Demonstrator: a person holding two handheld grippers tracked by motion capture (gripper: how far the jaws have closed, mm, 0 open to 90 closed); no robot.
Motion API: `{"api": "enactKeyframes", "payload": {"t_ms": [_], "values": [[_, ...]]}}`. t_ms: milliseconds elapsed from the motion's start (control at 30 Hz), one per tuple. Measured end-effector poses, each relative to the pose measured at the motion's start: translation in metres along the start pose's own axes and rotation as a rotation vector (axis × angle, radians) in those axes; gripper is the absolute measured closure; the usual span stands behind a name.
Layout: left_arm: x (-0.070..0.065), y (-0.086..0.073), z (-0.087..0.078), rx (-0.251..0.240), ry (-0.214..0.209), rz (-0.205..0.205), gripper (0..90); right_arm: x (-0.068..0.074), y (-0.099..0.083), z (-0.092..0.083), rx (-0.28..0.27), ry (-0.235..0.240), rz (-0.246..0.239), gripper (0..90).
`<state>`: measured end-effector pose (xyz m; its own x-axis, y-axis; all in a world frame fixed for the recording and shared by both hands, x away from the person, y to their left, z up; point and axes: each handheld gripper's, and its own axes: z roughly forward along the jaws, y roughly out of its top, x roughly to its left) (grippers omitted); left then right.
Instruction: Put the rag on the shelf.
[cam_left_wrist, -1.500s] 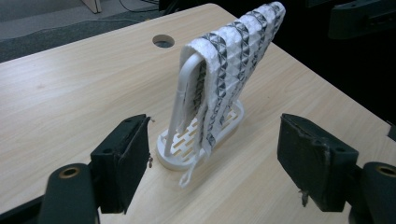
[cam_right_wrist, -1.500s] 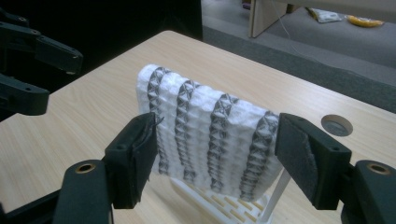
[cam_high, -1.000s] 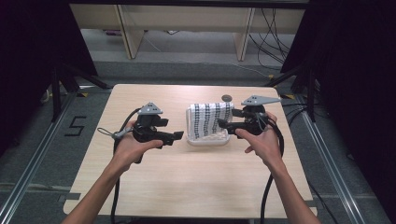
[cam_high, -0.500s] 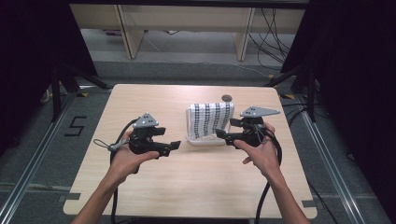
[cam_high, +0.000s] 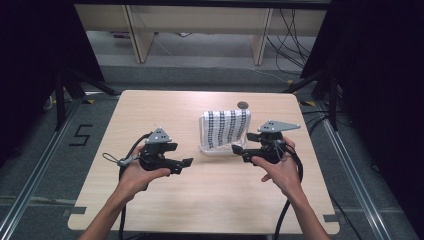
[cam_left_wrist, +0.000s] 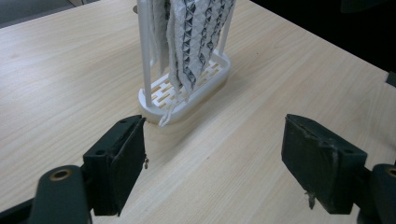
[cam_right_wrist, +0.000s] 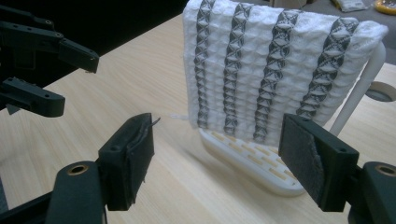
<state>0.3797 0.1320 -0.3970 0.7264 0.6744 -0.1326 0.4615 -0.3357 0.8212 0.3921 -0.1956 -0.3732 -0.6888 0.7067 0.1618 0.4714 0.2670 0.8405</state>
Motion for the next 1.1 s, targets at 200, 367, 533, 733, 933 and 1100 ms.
{"api": "enactKeyframes", "payload": {"t_ms": [200, 367, 533, 733, 933, 1100], "values": [[-0.002, -0.006, 0.0, 0.028, -0.006, 0.021, 21.2, 0.001, -0.005, 0.001, 0.023, -0.008, -0.004, 27.5], [-0.003, -0.01, 0.001, 0.031, -0.003, 0.02, 21.1, 0.0, -0.008, 0.001, 0.022, 0.0, -0.023, 27.4], [-0.003, -0.015, 0.0, 0.047, -0.006, 0.031, 21.0, 0.003, -0.012, 0.0, 0.023, -0.009, -0.004, 27.2], [-0.009, -0.026, 0.0, 0.05, -0.003, 0.032, 21.0, 0.008, -0.021, 0.001, 0.037, 0.01, -0.011, 26.9], [-0.013, -0.044, 0.002, 0.061, -0.002, 0.036, 21.0, 0.013, -0.032, 0.001, 0.04, 0.034, -0.013, 26.9], [-0.013, -0.057, 0.0, 0.073, -0.001, 0.027, 20.9, 0.017, -0.038, 0.001, 0.051, 0.049, -0.027, 26.9]]}}
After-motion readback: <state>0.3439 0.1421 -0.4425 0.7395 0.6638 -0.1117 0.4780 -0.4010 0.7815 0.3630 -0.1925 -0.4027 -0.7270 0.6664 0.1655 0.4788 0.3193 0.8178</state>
